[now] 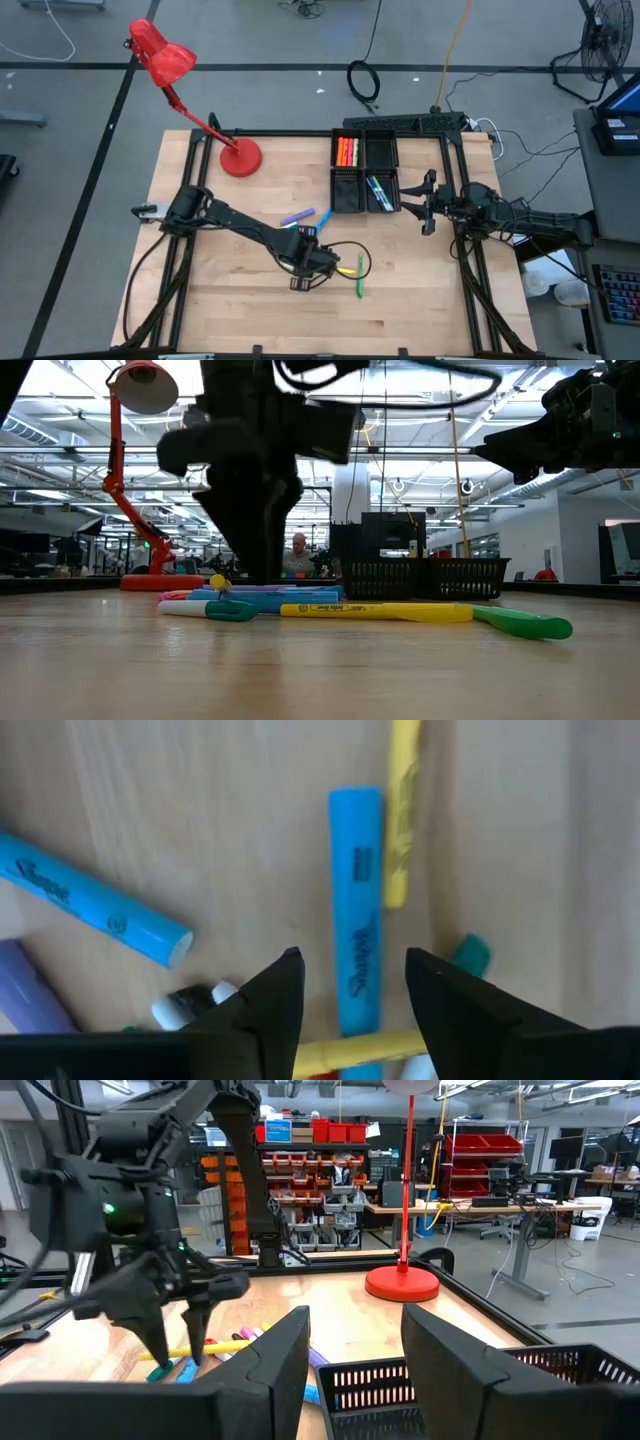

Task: Pick & Place Markers
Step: Put the blue highlighter pen into the top left black bin, then put the violet highlighter pen into the top left black bin

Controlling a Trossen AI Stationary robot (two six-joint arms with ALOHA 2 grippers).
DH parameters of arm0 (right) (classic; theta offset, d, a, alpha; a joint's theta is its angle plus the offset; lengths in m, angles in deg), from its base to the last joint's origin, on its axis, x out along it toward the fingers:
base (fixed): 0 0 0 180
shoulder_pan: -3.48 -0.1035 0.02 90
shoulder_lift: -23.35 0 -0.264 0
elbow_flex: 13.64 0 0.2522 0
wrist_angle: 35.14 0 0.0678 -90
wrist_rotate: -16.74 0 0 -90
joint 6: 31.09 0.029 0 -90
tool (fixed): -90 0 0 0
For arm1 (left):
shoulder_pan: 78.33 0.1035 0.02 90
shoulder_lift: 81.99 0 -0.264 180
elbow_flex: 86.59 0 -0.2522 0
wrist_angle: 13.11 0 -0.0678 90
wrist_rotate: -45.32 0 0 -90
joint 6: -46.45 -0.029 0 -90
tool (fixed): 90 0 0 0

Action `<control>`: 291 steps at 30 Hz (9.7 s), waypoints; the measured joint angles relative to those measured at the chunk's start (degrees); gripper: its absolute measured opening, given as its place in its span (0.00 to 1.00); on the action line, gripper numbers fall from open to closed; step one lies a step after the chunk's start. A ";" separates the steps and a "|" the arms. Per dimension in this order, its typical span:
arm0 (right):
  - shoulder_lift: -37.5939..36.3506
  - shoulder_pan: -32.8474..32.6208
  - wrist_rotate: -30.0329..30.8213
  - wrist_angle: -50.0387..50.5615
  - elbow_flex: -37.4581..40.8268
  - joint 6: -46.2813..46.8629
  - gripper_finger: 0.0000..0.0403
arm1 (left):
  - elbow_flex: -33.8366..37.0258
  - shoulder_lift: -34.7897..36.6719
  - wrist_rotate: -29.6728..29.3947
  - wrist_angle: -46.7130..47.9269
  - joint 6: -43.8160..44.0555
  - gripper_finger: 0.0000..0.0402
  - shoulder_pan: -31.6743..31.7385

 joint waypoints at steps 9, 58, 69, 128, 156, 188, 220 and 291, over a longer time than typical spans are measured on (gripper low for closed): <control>0.00 0.00 -0.01 0.00 -0.01 0.01 0.36 | 3.67 0.00 4.42 -5.45 -0.11 0.38 2.10; 0.00 -0.02 -0.01 0.00 0.01 0.01 0.36 | 9.18 0.18 4.57 -14.61 -2.25 0.25 3.35; -0.02 -0.02 0.00 0.00 0.01 0.01 0.36 | 9.52 2.19 2.04 -17.26 -4.11 0.18 3.58; -0.02 -0.02 0.00 0.00 0.01 -0.01 0.36 | -17.39 3.21 -28.57 -7.01 -24.17 0.24 7.44; -0.02 -0.01 0.00 0.00 -0.01 0.01 0.36 | -13.94 3.19 -0.59 -31.18 22.43 0.21 46.11; -0.01 -0.02 0.01 0.02 0.01 0.01 0.36 | -4.43 3.41 1.67 -46.97 8.96 0.44 40.42; 0.00 0.00 0.01 0.02 0.01 0.01 0.36 | 14.64 19.32 -0.73 -3.49 3.53 0.57 21.87; 0.00 -0.02 -0.01 0.02 0.01 0.01 0.36 | 27.94 35.00 -5.83 -43.98 17.40 0.15 28.05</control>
